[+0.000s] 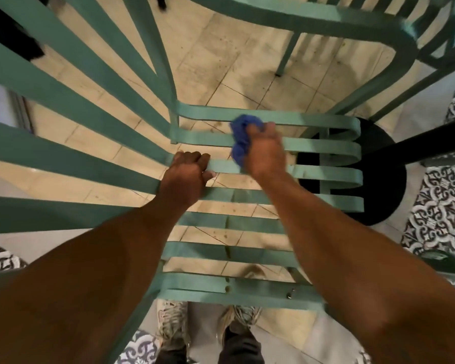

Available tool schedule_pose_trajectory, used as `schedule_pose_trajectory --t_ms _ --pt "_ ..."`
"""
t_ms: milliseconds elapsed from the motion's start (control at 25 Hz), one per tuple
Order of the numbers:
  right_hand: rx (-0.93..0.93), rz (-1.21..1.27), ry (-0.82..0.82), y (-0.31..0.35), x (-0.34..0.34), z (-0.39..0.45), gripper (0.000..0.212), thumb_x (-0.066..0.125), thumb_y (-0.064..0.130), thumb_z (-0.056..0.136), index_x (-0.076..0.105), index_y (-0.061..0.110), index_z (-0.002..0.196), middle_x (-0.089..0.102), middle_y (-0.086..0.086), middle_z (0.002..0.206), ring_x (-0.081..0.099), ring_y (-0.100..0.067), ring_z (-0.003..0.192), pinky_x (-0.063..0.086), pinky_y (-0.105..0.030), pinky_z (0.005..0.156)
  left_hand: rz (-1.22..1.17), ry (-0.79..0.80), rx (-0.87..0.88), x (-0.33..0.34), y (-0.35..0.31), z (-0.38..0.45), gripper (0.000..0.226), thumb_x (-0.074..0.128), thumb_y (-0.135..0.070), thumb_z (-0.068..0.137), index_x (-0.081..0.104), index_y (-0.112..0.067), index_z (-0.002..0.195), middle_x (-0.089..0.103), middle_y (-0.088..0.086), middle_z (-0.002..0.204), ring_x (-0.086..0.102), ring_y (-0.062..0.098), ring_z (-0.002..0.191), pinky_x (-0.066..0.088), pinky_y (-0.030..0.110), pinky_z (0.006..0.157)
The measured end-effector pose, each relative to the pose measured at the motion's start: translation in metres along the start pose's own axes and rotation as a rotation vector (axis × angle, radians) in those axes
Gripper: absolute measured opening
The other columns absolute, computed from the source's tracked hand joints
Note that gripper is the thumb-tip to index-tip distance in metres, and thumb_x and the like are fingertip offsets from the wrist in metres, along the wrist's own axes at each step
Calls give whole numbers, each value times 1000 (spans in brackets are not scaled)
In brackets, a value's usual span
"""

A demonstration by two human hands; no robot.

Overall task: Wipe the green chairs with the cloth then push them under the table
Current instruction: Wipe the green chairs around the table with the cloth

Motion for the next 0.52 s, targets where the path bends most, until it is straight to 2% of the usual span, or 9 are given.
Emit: schedule_pose_trajectory --t_ms 40,80,120,200,280,360,400,480,520 --pt "76 -157 -63 -48 -37 -12 16 58 24 90 54 14 101 57 -13 89 59 -30 71 49 -39 66 95 -33 49 -3 -3 1 47 42 -41 90 66 -4 104 66 18 92 59 39 86 50 41 81" --pt "153 -361 -77 -93 -70 -24 28 58 27 86 54 11 108 56 -20 101 59 -38 84 48 -44 74 149 -43 92 -3 -7 -2 47 40 -41 90 65 -5 107 66 18 96 59 39 91 47 42 86" --pt "307 -472 -126 -134 -102 -37 40 57 32 83 52 7 114 53 -28 111 56 -45 95 46 -48 81 179 -21 114 -5 -11 -2 48 39 -42 90 64 -5 110 65 18 99 58 40 94 45 44 90" --pt "536 -453 -207 -171 -126 -59 50 53 36 81 50 2 117 48 -36 118 51 -52 104 43 -49 86 143 41 122 1 -11 0 51 36 -42 90 62 -5 113 65 19 103 57 40 98 43 46 95" --pt "440 -332 -147 -134 -84 -65 37 54 25 90 49 3 118 50 -30 118 53 -45 103 44 -41 82 167 69 146 -1 -12 -2 51 36 -41 90 62 -5 115 65 19 105 57 40 99 41 46 97" --pt "191 -44 -95 -51 -17 -58 29 49 20 95 48 7 121 51 -20 114 50 -28 93 46 -21 72 183 27 162 -7 -13 -2 45 44 -37 92 61 -3 116 64 21 107 56 40 101 37 45 99" --pt "59 -51 -1 -5 27 -54 32 48 21 96 47 9 125 48 -17 120 47 -22 96 44 -14 76 181 40 161 -8 -14 -2 40 53 -31 91 61 -2 116 63 23 109 54 41 103 37 45 99" --pt "-66 -149 72 51 73 -54 42 57 24 91 46 16 131 41 -15 130 46 -26 107 44 -27 87 177 50 154 -9 -15 -3 39 65 -20 87 59 -1 120 60 23 114 50 41 108 38 44 99" --pt "-98 -147 71 52 69 -57 46 61 24 88 46 17 131 40 -16 130 47 -30 109 44 -33 86 192 31 175 -10 -15 -3 40 65 -19 86 58 -2 122 59 23 115 49 41 109 38 44 98"
Point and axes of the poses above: each hand's wrist, its own z-axis towards the middle knuckle, its own x-axis out of the palm, y = z × x, the point moved 8 cm from there along z, towards the middle knuckle
